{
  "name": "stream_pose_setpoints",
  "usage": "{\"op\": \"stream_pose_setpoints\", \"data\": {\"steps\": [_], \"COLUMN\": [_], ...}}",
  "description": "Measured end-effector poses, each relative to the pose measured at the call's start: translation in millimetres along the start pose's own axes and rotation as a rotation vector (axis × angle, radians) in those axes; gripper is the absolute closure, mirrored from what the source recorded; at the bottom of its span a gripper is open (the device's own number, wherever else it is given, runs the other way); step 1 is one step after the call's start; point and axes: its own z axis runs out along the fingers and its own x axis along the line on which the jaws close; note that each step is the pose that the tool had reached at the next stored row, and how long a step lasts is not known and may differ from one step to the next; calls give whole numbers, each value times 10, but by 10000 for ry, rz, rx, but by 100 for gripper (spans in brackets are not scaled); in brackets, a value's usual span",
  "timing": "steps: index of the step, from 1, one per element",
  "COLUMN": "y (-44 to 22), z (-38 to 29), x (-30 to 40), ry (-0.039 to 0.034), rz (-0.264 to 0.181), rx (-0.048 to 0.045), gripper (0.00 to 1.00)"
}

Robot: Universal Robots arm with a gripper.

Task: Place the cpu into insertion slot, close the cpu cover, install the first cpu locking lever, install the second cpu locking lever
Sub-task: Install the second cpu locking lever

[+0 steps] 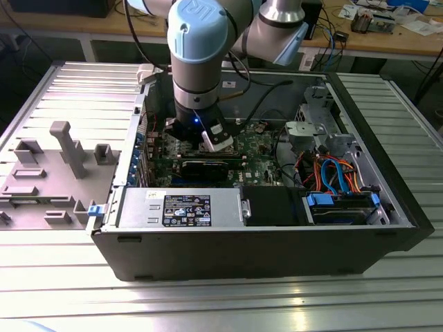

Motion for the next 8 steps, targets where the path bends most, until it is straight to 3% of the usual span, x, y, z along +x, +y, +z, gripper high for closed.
{"op": "stream_pose_setpoints", "data": {"steps": [3,8], "y": [23,25], "z": [-87,-92], "x": [0,0], "ry": [1,1], "rz": [1,1], "rx": [1,0], "gripper": [89,89]}}
